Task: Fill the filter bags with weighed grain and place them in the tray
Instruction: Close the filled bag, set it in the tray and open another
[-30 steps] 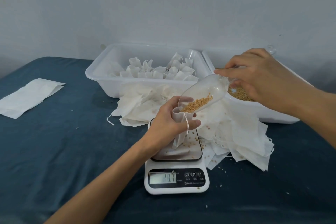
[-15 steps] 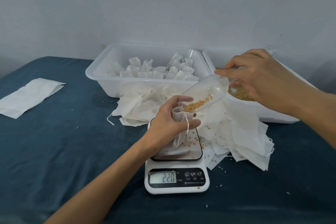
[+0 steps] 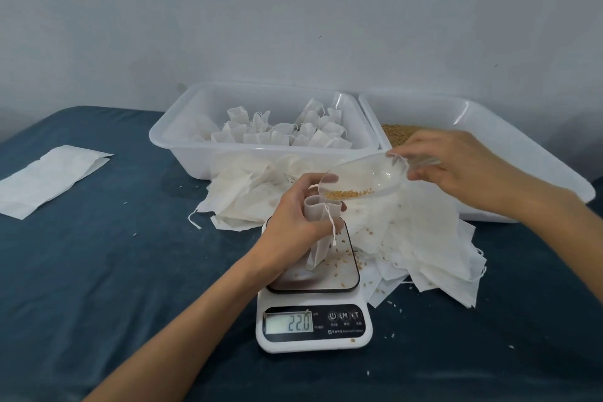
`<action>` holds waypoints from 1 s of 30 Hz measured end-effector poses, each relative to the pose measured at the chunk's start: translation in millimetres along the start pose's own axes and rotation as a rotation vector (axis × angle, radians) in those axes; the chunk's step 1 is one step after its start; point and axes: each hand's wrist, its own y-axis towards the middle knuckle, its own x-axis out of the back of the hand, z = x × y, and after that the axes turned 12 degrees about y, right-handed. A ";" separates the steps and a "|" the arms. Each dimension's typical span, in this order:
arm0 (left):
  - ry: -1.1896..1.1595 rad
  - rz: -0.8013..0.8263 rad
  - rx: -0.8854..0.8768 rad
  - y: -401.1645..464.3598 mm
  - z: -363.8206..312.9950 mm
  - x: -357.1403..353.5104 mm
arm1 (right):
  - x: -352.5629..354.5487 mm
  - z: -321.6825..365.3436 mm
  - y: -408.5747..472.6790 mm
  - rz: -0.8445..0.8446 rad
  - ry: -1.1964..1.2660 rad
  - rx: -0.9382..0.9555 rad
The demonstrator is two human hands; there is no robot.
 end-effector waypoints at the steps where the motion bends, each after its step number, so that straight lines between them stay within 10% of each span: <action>1: 0.000 -0.002 -0.003 0.2 0.0 -0.1 | -2.1 -3.3 -2.1 -0.002 0.042 -0.021; 8: -0.004 0.003 -0.022 2.4 4.8 -0.1 | 7.6 -26.4 -6.2 -0.084 0.305 -0.158; 16: 0.002 0.004 -0.036 3.3 11.4 -1.8 | 19.0 -113.4 -2.7 -0.297 -0.002 -0.623; 25: 0.019 -0.124 -0.111 16.0 4.0 10.6 | 6.4 -126.3 12.4 0.009 -0.227 -0.854; 30: 0.047 -0.199 -0.144 46.4 -24.0 35.5 | -13.2 -89.1 22.3 -0.463 -0.158 -0.540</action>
